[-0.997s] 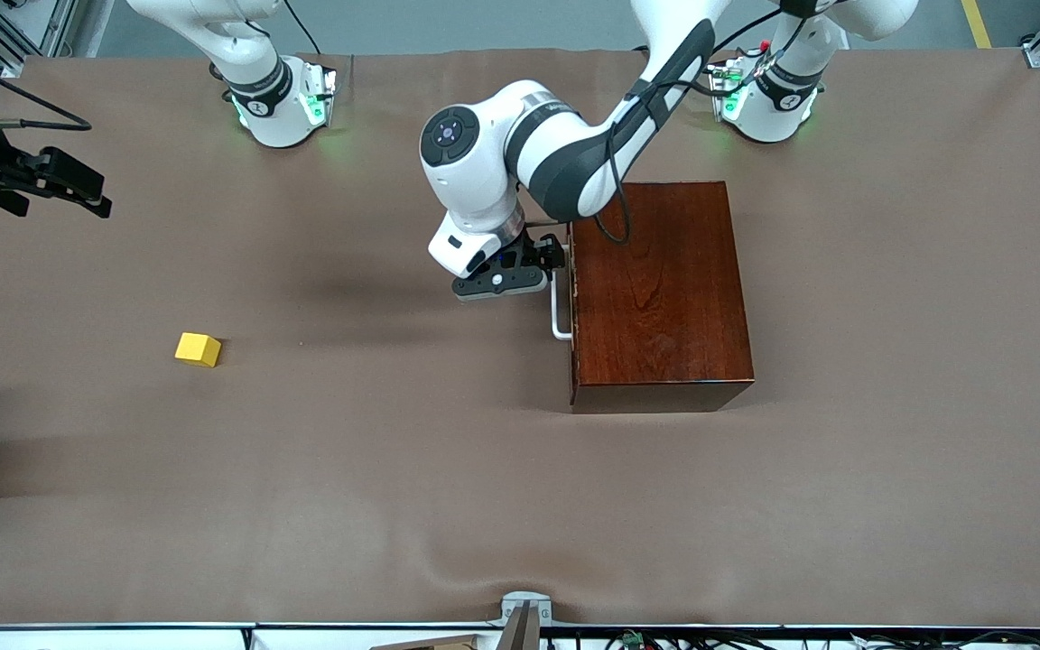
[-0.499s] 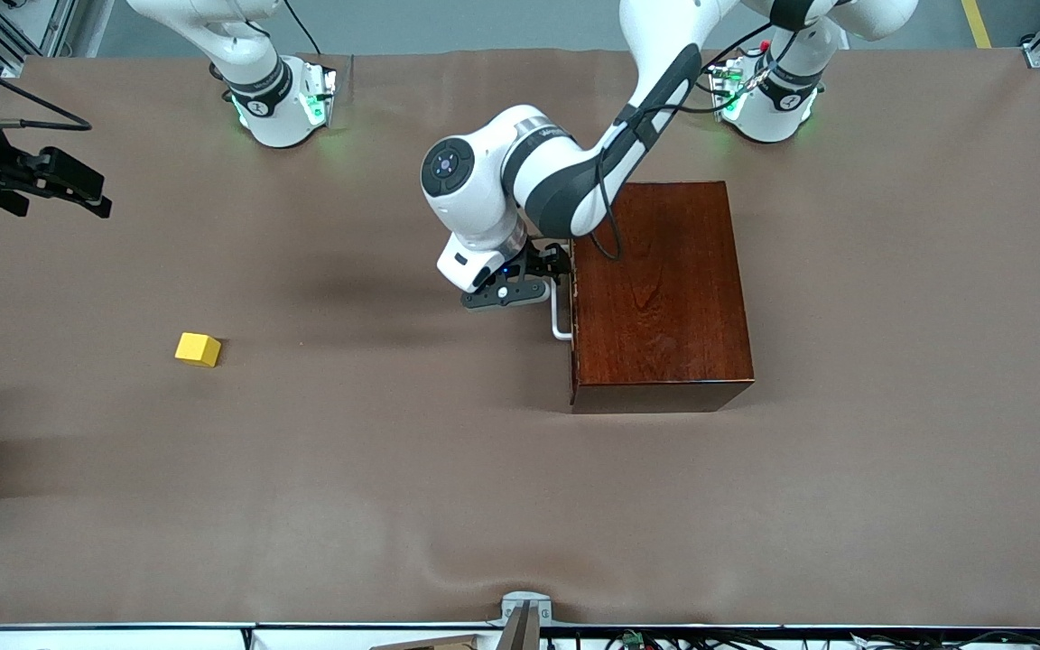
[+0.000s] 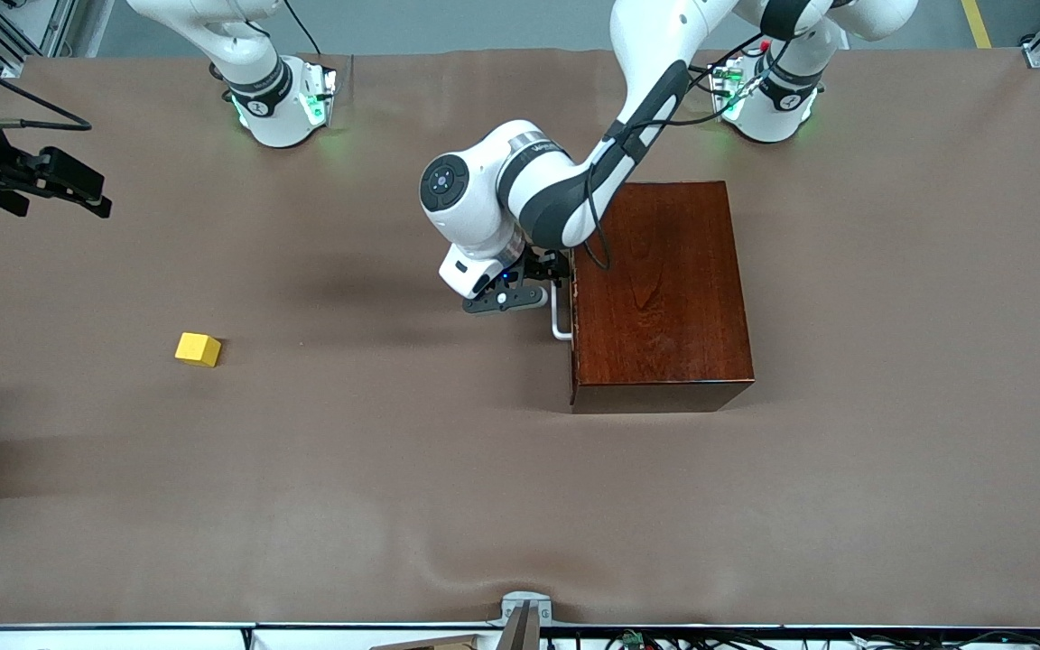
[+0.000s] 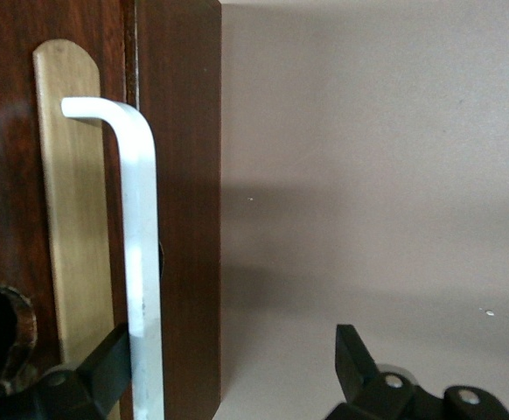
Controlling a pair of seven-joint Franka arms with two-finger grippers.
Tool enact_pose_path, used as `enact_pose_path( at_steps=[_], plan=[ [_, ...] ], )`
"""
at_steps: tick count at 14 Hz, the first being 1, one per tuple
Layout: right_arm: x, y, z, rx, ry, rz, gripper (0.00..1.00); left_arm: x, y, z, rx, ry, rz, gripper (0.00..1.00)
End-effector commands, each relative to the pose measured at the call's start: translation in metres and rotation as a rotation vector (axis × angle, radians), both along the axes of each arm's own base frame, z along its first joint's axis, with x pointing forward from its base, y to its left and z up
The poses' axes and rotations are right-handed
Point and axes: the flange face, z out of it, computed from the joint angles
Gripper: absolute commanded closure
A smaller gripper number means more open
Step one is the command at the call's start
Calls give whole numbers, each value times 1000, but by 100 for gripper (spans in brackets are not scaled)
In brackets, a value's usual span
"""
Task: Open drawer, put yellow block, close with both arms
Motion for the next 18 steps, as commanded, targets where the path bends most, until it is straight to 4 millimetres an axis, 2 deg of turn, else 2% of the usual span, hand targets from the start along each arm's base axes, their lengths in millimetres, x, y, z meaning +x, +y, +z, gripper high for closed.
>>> enact_pose_path(
  at_steps=[1,9,11,18],
  plan=[
    [-6,-1,3,-6,-8,4,0,0,-11,4,-8,-49,-6,0],
    [-6,-1,3,-6,-8,4,0,-15,-40,5,-114,-120,66,0],
    [-5,-1,2,-6,-6,4,0,-16,-45,-3,-132,-131,82,0],
    [-5,-1,2,-6,-6,5,0,-13,-60,7,-238,-161,146,0]
  ],
)
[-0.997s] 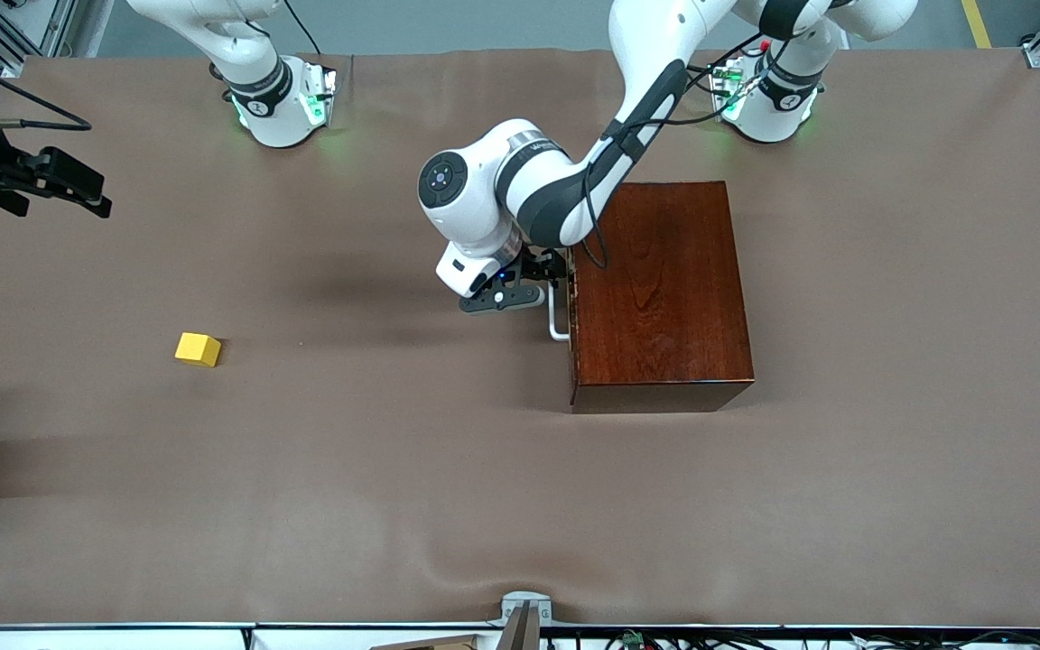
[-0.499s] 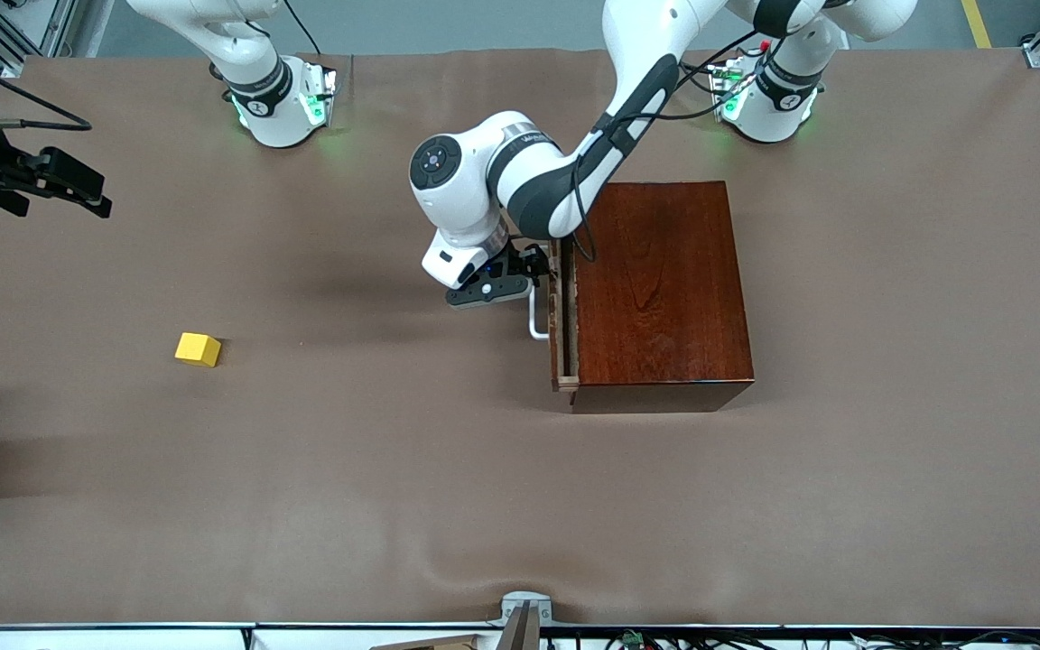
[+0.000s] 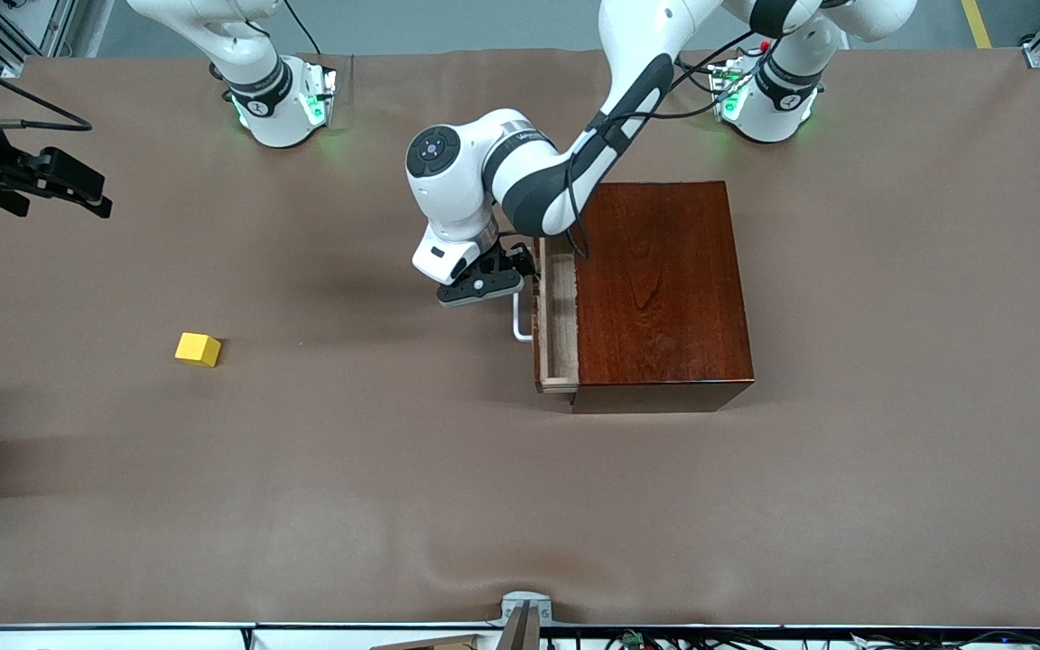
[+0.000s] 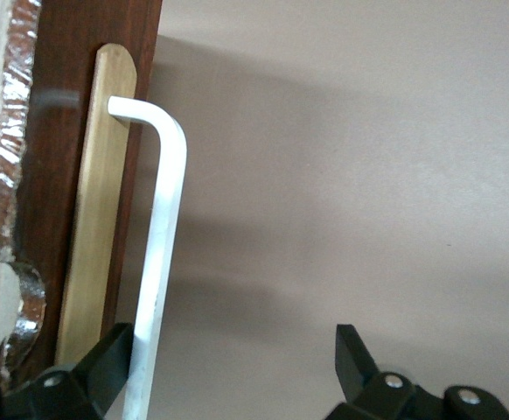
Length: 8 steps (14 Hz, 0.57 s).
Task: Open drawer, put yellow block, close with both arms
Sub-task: 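Pull the drawer open by its handle with the left gripper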
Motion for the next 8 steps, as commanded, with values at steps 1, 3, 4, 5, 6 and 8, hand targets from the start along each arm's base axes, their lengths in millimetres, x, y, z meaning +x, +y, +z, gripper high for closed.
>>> enact_pose_path(
  at_steps=[1,3,4,5,6,8],
  plan=[
    [-5,-1,3,-6,-8,4,0,-1,-22,-6,-78,-17,35,0],
    [-5,-1,3,-6,-8,4,0,-3,-30,-5,-101,-28,42,0],
    [-5,-1,3,-6,-8,4,0,-2,-32,-8,-106,-30,43,0],
    [-5,-1,3,-6,-8,4,0,-1,-34,-11,-107,-30,47,0],
    [-5,-1,3,-6,-8,4,0,0,-35,-10,-114,-33,52,0],
    [-6,-1,3,-6,-9,4,0,-1,-37,-8,-127,-38,58,0]
  ],
)
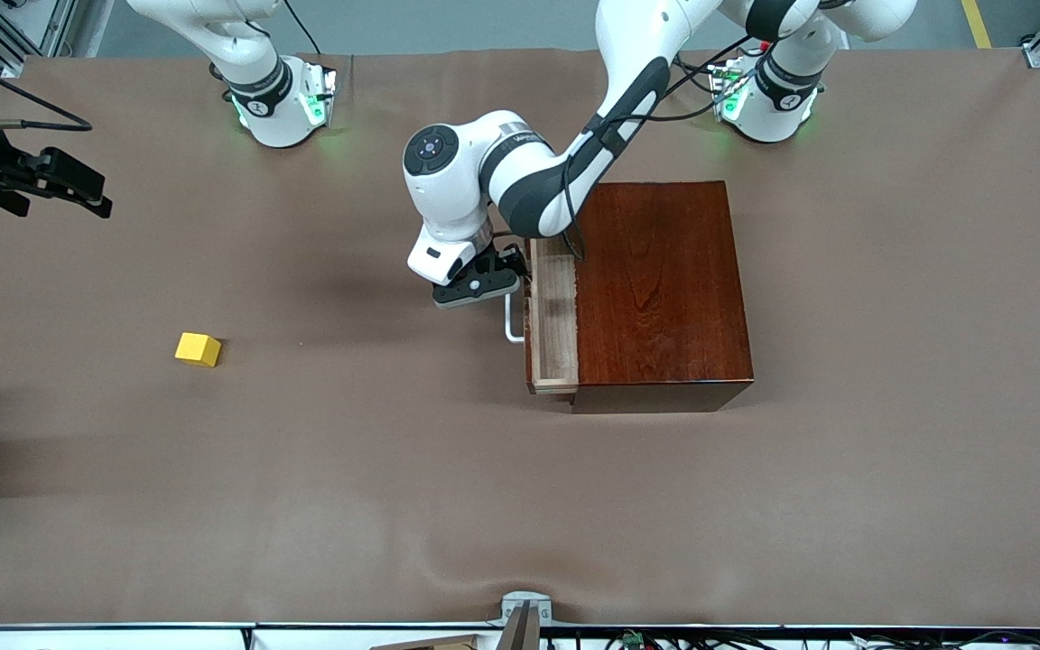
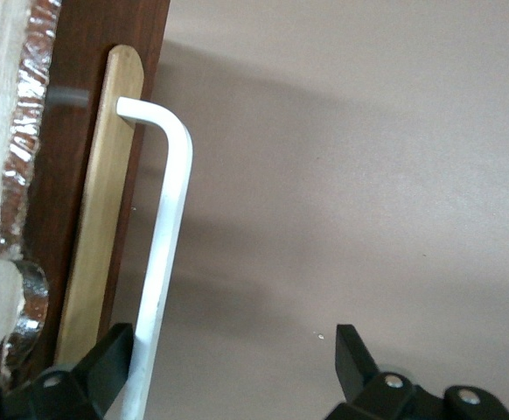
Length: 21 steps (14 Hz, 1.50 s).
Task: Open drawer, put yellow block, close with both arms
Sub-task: 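Pull the drawer open by its handle with the left gripper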
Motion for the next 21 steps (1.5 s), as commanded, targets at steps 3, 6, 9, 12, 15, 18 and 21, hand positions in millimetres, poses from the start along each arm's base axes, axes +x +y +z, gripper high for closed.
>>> enact_pose_path(
  at_steps=[3,6,9,12,15,18,21],
  plan=[
    [-5,-1,3,-6,-8,4,0,-4,-37,-3,-151,-30,28,0],
    [-5,-1,3,-6,-8,4,0,-3,-39,1,-167,-37,28,0],
    [-5,-2,3,-6,-8,2,0,-1,-42,7,-187,-46,28,0],
    [-5,-2,3,-6,-8,2,0,-1,-43,9,-205,-39,36,0],
    [-5,-2,4,2,-11,2,0,-2,-44,15,-210,-42,35,0],
    [-5,-3,4,2,-11,0,0,0,-38,22,-181,-36,41,0],
    [-5,-3,4,2,-11,0,0,-1,-26,52,-135,-13,50,0]
  ],
)
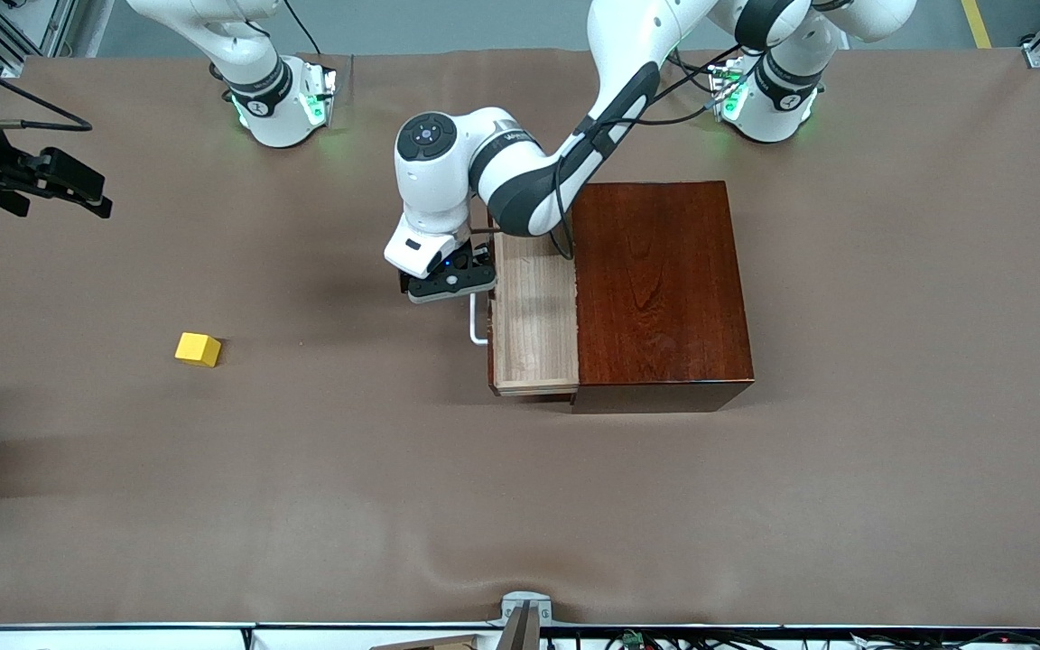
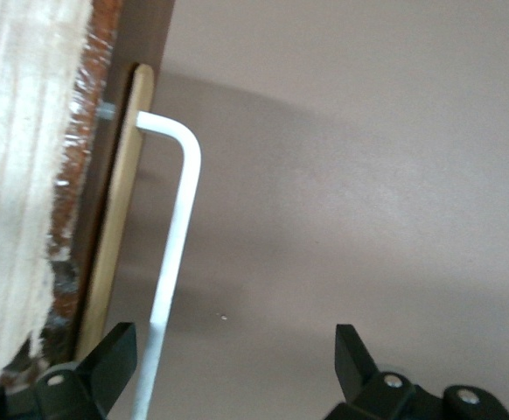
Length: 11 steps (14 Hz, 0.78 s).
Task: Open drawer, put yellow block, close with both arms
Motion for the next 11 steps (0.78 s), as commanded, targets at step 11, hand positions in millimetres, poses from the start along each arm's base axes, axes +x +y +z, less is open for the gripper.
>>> enact_pose_path(
  at_steps=[11],
  plan=[
    [20,-2,-21,6,-14,1,0,71,216,269,164,56,39,0]
  ],
)
